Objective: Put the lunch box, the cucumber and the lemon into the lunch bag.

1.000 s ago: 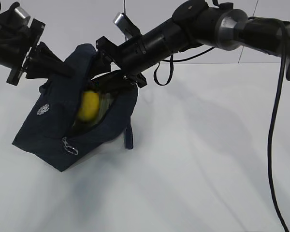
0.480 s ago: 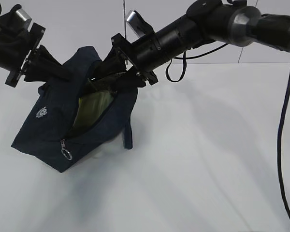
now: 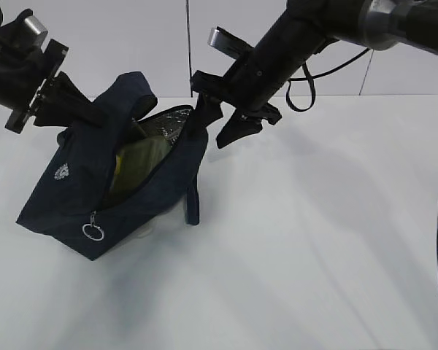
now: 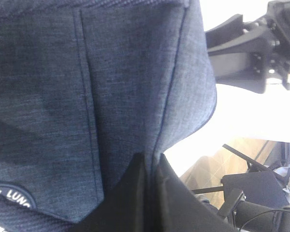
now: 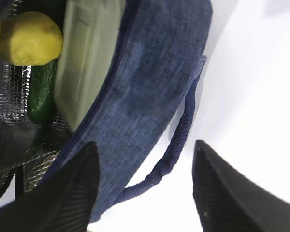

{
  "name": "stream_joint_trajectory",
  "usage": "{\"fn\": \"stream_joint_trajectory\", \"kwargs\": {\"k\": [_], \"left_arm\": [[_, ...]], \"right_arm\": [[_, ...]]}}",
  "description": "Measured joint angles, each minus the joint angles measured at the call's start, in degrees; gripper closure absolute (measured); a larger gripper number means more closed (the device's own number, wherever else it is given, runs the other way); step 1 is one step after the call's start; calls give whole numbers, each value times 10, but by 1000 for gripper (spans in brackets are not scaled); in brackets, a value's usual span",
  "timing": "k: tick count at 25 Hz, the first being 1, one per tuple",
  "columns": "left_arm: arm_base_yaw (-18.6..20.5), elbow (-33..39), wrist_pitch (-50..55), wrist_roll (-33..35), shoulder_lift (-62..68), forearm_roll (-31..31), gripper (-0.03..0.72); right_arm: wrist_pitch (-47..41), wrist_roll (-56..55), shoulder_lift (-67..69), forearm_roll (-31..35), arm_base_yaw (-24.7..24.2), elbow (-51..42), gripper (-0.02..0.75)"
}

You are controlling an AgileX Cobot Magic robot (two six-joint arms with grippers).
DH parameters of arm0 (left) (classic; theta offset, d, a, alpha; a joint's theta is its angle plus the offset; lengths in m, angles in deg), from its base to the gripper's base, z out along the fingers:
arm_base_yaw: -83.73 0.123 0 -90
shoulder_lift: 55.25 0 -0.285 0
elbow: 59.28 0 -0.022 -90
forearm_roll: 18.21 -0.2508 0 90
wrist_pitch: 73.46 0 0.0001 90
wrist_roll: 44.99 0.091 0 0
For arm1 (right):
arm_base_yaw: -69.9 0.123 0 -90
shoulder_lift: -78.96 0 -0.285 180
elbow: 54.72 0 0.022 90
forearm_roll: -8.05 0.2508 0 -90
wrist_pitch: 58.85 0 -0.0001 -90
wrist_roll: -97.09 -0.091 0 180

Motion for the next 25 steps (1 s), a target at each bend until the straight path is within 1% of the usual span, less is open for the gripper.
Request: {"fn": "stream_joint_trajectory", "kwargs": {"k": [3, 8, 19, 25], "left_arm": [[0, 0, 0, 0, 0, -7, 697], [0, 0, 0, 0, 0, -13, 697], [0, 0, -6, 0, 0, -13, 697], [0, 0, -6, 0, 0, -13, 697]], "right_arm": [[-2, -19, 0, -25, -1, 0, 281], [-2, -26, 1, -25, 0, 0, 283], [-2, -28, 49, 10, 0, 0, 283], [-2, -27, 49, 47, 0, 0, 283]]}}
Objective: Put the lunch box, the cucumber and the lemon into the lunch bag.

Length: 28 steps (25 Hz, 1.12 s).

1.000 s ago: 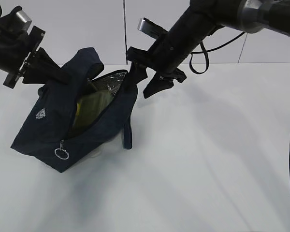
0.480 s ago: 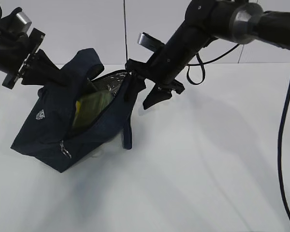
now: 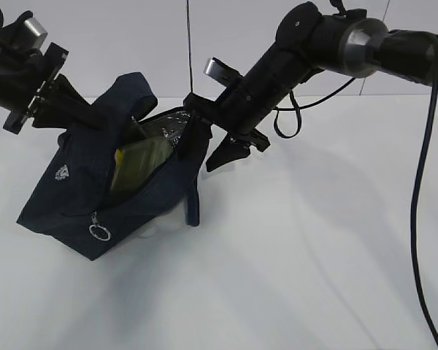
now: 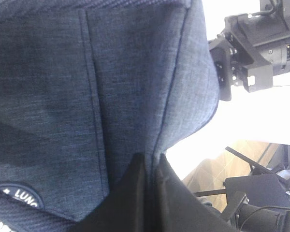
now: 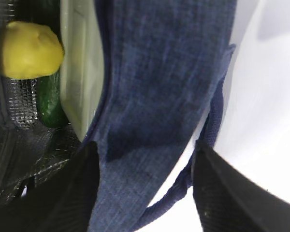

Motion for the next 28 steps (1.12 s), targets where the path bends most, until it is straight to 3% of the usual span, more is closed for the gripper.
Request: {"fn": "stream_joint_trajectory", "kwargs": {"k": [8, 11, 20, 28], "left_arm": [[0, 0, -1, 0, 0, -1, 697], [0, 0, -1, 1, 0, -1, 697], [0, 0, -1, 1, 0, -1, 697], [-4, 0, 10, -7, 0, 7, 697]], "right_arm": [[0, 0, 0, 4, 0, 0, 291], [0, 0, 0, 5, 0, 0, 370], [0, 14, 1, 5, 0, 0, 717], [0, 21, 1, -12, 0, 0, 738]]}}
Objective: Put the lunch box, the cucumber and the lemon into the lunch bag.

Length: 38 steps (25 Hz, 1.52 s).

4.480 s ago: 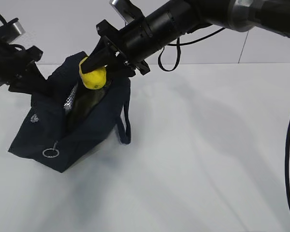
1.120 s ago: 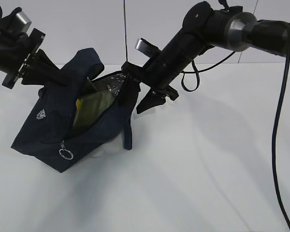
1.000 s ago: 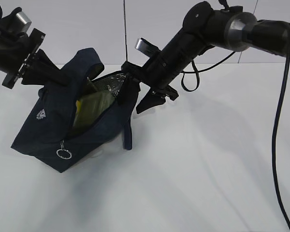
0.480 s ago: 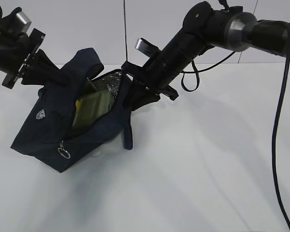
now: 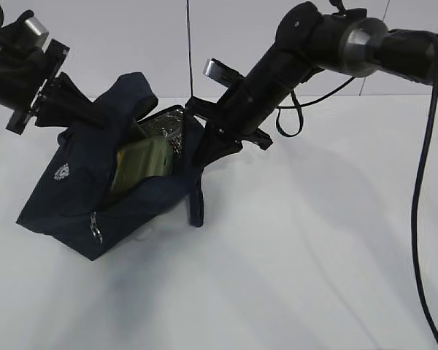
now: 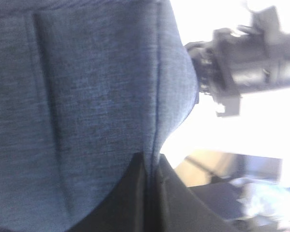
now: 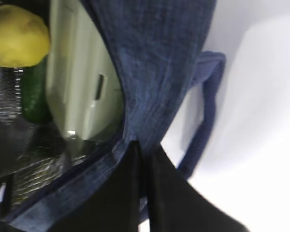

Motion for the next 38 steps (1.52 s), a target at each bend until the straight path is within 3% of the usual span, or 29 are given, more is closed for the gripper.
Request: {"fn": "stream_joint_trajectory", "kwargs": {"k": [8, 19, 23, 26, 38], "left_arm": [[-23, 0, -2, -2, 0, 95, 697], [-126, 0, -71, -2, 4, 181, 697], [-148, 0, -79, -2, 39, 261, 697], [-162, 0, -90, 1, 70, 294, 697], [-175, 0, -90, 9, 128, 300, 697]], "right_arm": [[-8, -12, -73, -143, 2, 0, 738], [-27, -43, -192, -312, 2, 0, 738], [-30, -45, -207, -364, 2, -1, 738], [-30, -46, -207, -380, 2, -22, 738], [-16, -47, -171, -372, 1, -64, 738]]}}
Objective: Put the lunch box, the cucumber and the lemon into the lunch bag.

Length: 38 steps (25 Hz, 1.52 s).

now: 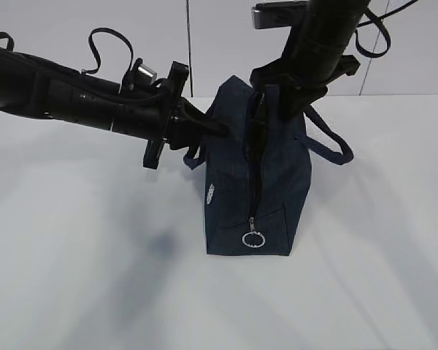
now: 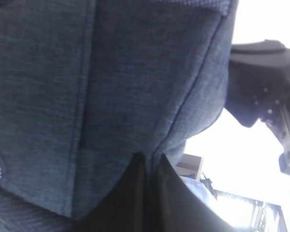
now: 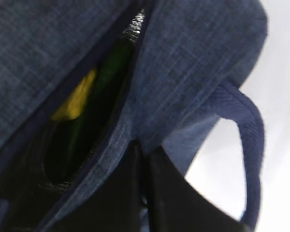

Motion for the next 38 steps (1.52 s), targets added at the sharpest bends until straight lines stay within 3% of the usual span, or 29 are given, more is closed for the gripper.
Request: {"fn": "stream_joint_trajectory", "kwargs": {"k": [8, 12, 15, 17, 20, 22, 38], "left_arm": [[0, 0, 19, 0, 1, -1, 687], [0, 0, 35, 0, 1, -1, 620], [0, 0, 42, 0, 1, -1, 519], [0, 0, 48, 0, 1, -1, 463], [0, 0, 56, 0, 1, -1, 435], [0, 0, 62, 0, 1, -1, 430], [13, -24, 77, 0, 0, 1, 426]], "right_arm": [[2, -5, 1, 17, 0, 0, 738], [2, -9, 1, 22, 0, 0, 719], [2, -11, 1, 29, 0, 0, 636], [2, -11, 1, 32, 0, 0, 534], [2, -11, 1, 32, 0, 0, 399], [2, -11, 1, 33, 0, 0, 363], [2, -11, -47, 33, 0, 1, 344]]}}
